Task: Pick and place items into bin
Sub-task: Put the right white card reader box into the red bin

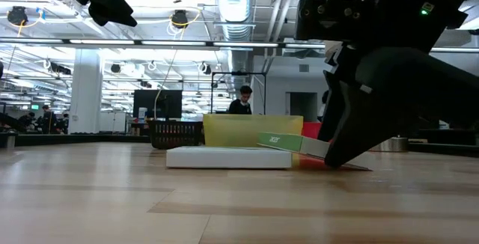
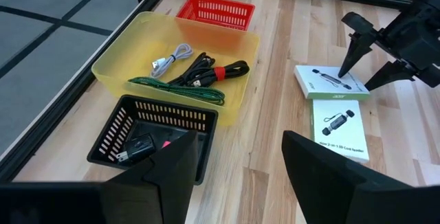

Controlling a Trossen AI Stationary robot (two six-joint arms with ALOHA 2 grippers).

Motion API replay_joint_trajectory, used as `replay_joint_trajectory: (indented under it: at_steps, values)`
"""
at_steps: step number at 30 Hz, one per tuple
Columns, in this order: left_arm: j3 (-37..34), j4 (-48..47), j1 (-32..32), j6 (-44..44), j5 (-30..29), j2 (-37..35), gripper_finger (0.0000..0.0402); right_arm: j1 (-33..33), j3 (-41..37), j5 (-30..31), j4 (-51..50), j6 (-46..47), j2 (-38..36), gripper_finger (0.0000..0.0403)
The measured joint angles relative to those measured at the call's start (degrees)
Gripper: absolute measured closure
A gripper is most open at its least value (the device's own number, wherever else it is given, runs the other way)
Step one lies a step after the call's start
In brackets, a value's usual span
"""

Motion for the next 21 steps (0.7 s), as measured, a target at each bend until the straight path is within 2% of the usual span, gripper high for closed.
replay_joint_trajectory:
  at_steps: [12, 16, 21]
  values:
    - [0.0, 0.0, 0.0, -0.4, 0.0, 0.0, 0.0196, -1.5, 0.1, -0.9, 0.0, 3.4, 0.0, 0.0156]
    - [0.0, 0.0, 0.0, -0.4, 0.0, 0.0, 0.0196, -1.9, 0.1, -2.2, -0.1, 4.0, -0.1, 0.0187]
    - [0.0, 0.0, 0.0, -0.4, 0.0, 0.0, 0.0196, -1.9, 0.1, -2.4, 0.0, 4.1, -0.1, 0.0248]
